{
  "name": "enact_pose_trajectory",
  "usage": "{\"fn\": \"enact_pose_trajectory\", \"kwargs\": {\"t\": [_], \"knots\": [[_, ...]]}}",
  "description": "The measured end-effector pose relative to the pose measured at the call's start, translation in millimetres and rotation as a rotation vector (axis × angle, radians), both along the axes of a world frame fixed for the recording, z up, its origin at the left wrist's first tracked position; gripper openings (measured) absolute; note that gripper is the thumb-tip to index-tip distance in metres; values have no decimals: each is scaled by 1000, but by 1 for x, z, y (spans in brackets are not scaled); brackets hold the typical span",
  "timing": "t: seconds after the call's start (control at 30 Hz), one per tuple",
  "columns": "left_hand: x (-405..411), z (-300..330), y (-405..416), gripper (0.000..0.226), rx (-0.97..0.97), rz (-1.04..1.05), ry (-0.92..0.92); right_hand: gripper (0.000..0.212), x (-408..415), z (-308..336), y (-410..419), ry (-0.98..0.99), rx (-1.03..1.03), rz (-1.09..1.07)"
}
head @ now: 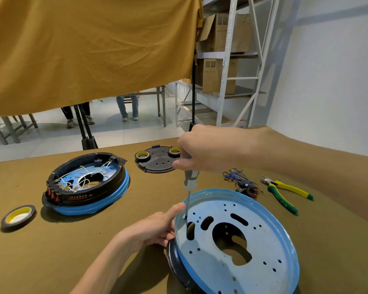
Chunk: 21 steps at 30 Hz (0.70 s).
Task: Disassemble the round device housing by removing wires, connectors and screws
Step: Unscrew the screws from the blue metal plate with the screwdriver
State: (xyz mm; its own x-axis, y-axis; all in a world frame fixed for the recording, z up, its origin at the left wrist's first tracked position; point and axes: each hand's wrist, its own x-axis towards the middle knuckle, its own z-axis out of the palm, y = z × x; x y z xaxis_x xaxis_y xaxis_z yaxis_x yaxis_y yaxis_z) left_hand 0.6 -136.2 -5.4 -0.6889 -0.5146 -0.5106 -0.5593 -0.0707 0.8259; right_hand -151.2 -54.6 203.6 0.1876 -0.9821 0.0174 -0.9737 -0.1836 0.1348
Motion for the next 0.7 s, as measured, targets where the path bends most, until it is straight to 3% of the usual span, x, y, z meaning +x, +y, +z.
{"fn": "enact_pose_trajectory", "kwargs": {"t": [0.07,0.17,0.23,0.33,0.4,0.47,0.57,0.63,0.7], "knots": [[0,1,0,123,3,0,4,14,-1,8,3,-166,134,72],[-1,1,0,128,15,1,9,34,-5,15,5,-254,289,107],[-1,1,0,127,18,0,11,30,-1,10,3,-197,223,35],[0,0,0,121,12,-2,15,59,0,2,-3,-36,5,-69],[0,-1,-1,120,9,-3,11,40,-1,0,-6,-67,2,-8],[-1,-2,-2,123,17,1,6,7,-4,9,-3,-188,167,59],[-1,-3,-3,125,29,3,13,25,-4,14,0,-226,247,76],[-1,-4,-3,122,19,0,14,35,-2,6,2,-164,107,-15],[-1,-4,-2,121,11,1,11,49,-1,-4,2,45,-71,-52]]}}
